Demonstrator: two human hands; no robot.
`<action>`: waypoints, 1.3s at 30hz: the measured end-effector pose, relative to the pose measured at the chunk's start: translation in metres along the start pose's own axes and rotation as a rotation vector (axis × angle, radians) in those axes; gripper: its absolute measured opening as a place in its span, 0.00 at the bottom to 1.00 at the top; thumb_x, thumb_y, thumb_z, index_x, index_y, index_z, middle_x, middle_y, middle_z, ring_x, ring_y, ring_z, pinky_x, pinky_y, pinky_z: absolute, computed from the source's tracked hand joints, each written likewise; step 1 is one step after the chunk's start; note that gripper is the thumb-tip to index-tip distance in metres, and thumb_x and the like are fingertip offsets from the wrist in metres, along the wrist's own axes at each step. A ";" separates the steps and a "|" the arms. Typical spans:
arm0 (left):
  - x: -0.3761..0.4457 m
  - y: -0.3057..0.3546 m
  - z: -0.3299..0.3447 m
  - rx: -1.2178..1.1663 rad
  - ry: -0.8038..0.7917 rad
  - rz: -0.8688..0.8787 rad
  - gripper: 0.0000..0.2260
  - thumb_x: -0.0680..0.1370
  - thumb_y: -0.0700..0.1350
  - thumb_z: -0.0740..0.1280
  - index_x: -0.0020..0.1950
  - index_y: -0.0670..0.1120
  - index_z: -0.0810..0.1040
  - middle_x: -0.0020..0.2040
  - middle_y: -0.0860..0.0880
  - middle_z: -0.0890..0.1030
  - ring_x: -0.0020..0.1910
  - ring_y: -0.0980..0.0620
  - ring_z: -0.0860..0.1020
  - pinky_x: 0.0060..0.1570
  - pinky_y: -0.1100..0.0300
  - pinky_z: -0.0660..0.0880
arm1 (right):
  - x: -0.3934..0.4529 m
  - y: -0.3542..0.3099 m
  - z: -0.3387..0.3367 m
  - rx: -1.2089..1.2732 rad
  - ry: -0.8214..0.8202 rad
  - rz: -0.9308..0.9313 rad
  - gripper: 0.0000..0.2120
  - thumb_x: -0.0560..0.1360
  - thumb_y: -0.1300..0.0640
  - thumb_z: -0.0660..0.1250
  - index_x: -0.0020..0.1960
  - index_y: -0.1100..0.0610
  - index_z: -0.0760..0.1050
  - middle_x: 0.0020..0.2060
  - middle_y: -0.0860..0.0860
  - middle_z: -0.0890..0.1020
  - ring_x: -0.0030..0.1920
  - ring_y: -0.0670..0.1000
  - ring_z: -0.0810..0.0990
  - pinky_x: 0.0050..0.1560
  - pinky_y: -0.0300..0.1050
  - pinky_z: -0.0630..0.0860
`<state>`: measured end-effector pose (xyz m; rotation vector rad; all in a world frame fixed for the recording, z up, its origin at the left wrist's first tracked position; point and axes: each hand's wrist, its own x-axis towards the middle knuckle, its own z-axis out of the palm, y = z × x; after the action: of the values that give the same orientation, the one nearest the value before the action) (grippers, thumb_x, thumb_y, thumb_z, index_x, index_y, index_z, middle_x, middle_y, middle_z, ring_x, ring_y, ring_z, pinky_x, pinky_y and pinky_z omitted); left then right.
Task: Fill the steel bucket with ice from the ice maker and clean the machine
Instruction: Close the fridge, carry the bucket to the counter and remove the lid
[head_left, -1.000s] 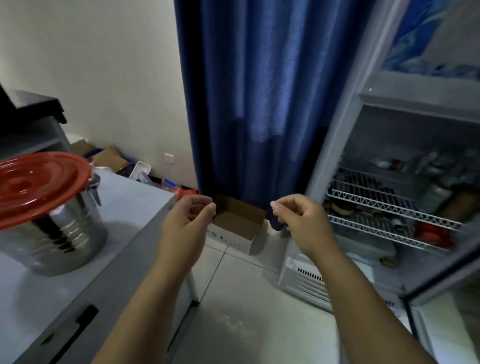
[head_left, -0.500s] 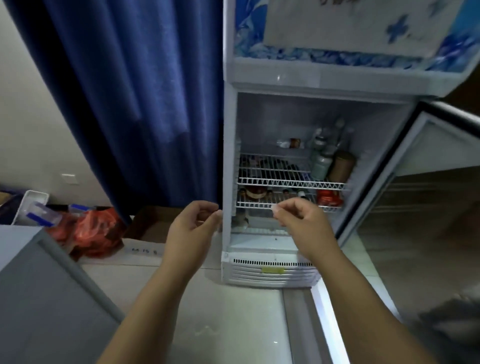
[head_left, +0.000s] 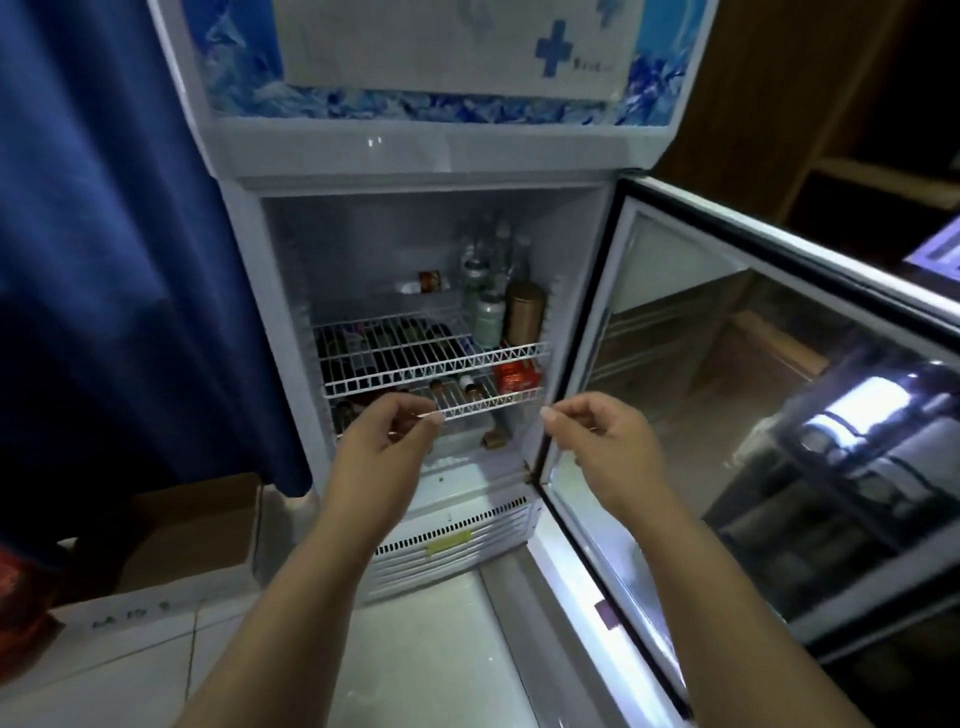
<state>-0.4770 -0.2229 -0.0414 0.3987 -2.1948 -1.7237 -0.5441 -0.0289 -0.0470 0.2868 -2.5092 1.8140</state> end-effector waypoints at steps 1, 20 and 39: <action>0.005 0.003 0.005 0.009 -0.031 0.020 0.02 0.77 0.47 0.67 0.48 0.52 0.79 0.42 0.50 0.81 0.41 0.52 0.78 0.40 0.58 0.75 | 0.001 0.000 -0.005 0.001 0.032 0.013 0.06 0.73 0.52 0.71 0.38 0.50 0.79 0.33 0.46 0.81 0.35 0.46 0.79 0.34 0.39 0.74; -0.011 0.048 0.135 -0.019 -0.445 0.151 0.03 0.76 0.46 0.67 0.49 0.51 0.79 0.43 0.50 0.81 0.42 0.54 0.79 0.42 0.62 0.75 | -0.053 0.016 -0.134 0.009 0.502 0.046 0.03 0.74 0.52 0.70 0.42 0.49 0.80 0.37 0.47 0.83 0.40 0.48 0.81 0.41 0.43 0.76; -0.089 0.148 0.308 0.134 -0.483 0.613 0.05 0.77 0.47 0.66 0.52 0.53 0.78 0.46 0.58 0.79 0.46 0.64 0.76 0.42 0.75 0.73 | -0.097 0.010 -0.327 -0.115 0.755 -0.205 0.04 0.75 0.56 0.69 0.43 0.49 0.80 0.39 0.44 0.82 0.42 0.42 0.80 0.45 0.35 0.76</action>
<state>-0.5270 0.1195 0.0278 -0.6711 -2.3935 -1.4210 -0.4772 0.2952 0.0345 -0.1274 -1.9505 1.3450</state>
